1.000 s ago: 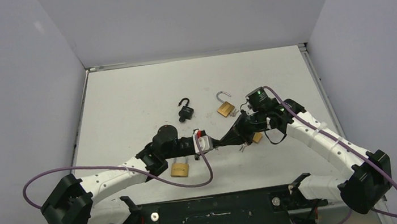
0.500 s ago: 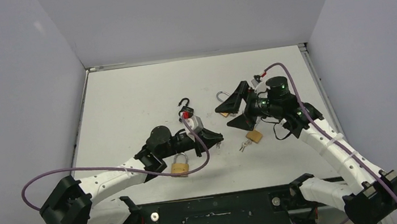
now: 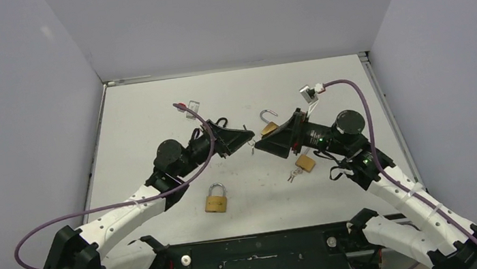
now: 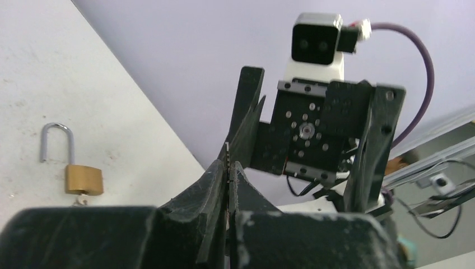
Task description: Unlock with the key
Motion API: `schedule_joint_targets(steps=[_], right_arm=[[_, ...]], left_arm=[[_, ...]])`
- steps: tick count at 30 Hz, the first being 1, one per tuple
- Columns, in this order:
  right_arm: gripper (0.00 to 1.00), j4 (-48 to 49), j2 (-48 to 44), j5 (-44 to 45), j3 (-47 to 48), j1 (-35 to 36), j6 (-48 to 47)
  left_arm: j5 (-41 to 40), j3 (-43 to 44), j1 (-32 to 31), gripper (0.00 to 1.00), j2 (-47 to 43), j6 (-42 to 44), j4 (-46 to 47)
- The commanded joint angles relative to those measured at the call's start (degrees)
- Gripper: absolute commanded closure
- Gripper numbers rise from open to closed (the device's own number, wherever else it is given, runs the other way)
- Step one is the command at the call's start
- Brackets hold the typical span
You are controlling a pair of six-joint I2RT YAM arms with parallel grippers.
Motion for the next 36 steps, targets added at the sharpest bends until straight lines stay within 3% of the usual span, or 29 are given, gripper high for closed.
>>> schedule_joint_targets(steps=[1,10,18,25,30,33,36], right_arm=[[0.01,1.96,3.29,4.23,3.83,7.32,-8.73],[0.21,0.02,5.36,12.46,6.14,9.09,-11.22],[0.7,-1.97,8.65,9.75,8.9,9.1,-11.46],[0.75,-4.75,8.32,9.2,9.56,9.11,-12.33],[0.99,-5.9,8.27,9.29,10.44,9.09,-12.7],[1.0,-6.22,8.11,8.58,10.78,9.09,-12.88],[1.0,-6.66,7.78,8.26,10.89,9.09,-12.92]], left_arm=[[0.04,3.18,1.63,1.0,-0.34,-13.21,2.2],[0.56,4.05,2.17,1.0,-0.67,-20.69,-0.38],[0.12,3.93,2.32,1.0,-1.24,-23.18,-1.81],[-0.75,3.16,2.49,0.96,-1.63,-25.59,-0.04],[-1.29,2.93,2.5,0.83,-2.0,-25.52,0.34],[-2.0,2.6,2.53,0.76,-2.4,-25.43,0.59],[-2.69,2.1,2.49,0.76,-2.54,-25.37,0.58]])
